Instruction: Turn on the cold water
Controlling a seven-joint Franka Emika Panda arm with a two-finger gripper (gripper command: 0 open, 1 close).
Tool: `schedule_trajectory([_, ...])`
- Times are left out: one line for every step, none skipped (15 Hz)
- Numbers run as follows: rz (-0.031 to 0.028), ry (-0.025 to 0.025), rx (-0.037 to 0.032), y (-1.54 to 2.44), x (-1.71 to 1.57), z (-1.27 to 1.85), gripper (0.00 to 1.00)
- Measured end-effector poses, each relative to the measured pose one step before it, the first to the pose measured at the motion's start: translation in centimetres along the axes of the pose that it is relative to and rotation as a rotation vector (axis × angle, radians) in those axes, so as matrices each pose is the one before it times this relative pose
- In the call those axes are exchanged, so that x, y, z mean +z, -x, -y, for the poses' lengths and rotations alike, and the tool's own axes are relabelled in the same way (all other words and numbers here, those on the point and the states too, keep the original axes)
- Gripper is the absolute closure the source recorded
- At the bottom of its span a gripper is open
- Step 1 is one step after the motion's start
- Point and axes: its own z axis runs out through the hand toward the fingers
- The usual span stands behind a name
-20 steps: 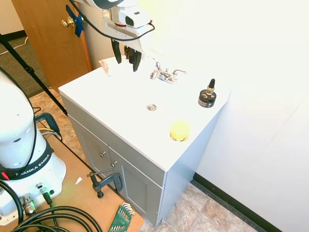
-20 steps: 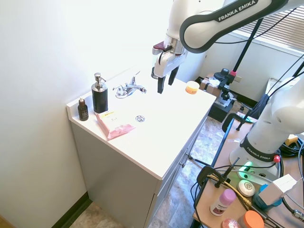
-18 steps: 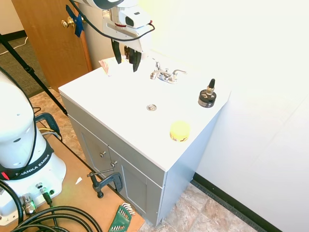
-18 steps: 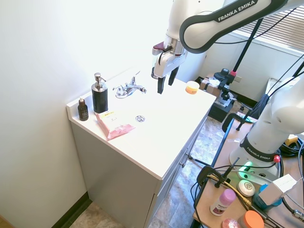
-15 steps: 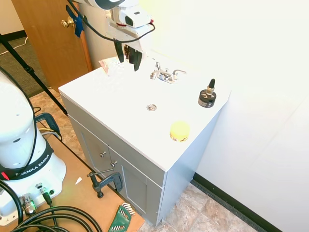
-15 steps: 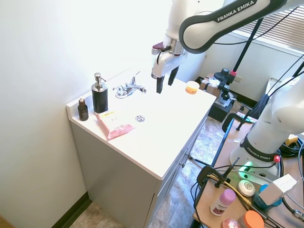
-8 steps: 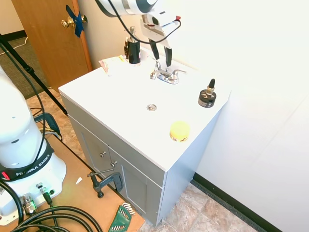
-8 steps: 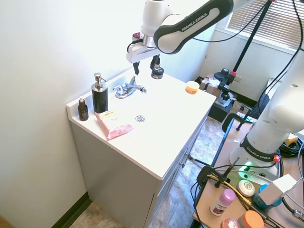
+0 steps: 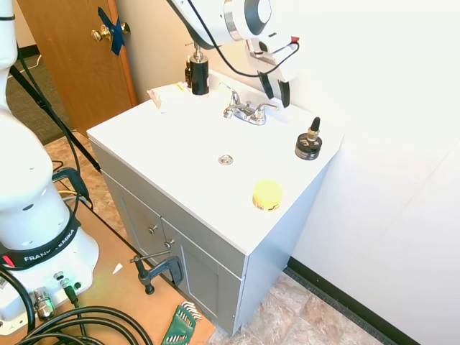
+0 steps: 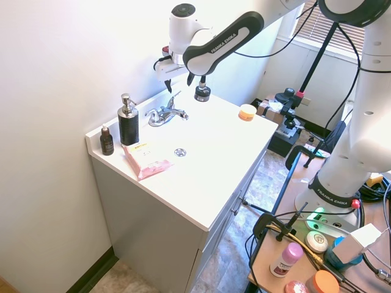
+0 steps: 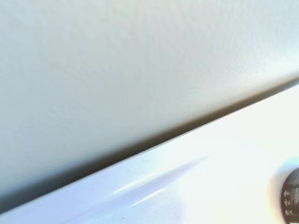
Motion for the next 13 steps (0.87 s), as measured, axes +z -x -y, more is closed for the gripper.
schedule_trajectory([-0.00107,0.01360,-0.00008,0.022,0.732,-0.244,0.00])
schedule_trajectory([0.00231,0.01229,-0.00017,0.113,0.539,-0.305,0.00])
schedule_trajectory([0.00399,0.00644,0.00159,0.115,0.261,-0.278,0.00])
schedule_trajectory([0.00524,0.00438,0.00316,0.077,0.089,-0.232,0.00])
schedule_trajectory([0.00670,0.00355,0.00234,0.147,-0.064,-0.403,0.00])
schedule_trajectory([0.00445,0.00100,0.00311,0.056,-0.276,-0.443,0.00])
schedule_trajectory([0.00716,0.00352,-0.00039,0.236,-0.381,-0.731,0.00])
schedule_trajectory([0.00962,0.00343,-0.00405,0.421,-0.415,-0.789,0.00])
schedule_trajectory([0.01360,0.00402,-0.00677,0.652,-0.472,-0.812,0.00])
schedule_trajectory([0.00857,0.00258,-0.00315,0.420,-0.487,-0.805,0.00])
schedule_trajectory([0.00527,0.00114,-0.00252,0.222,-0.424,-0.813,0.00])
schedule_trajectory([0.01498,0.00528,-0.00992,0.522,-0.242,-0.995,0.00])
schedule_trajectory([0.02669,0.00510,-0.01724,0.848,-0.204,-1.040,0.00])
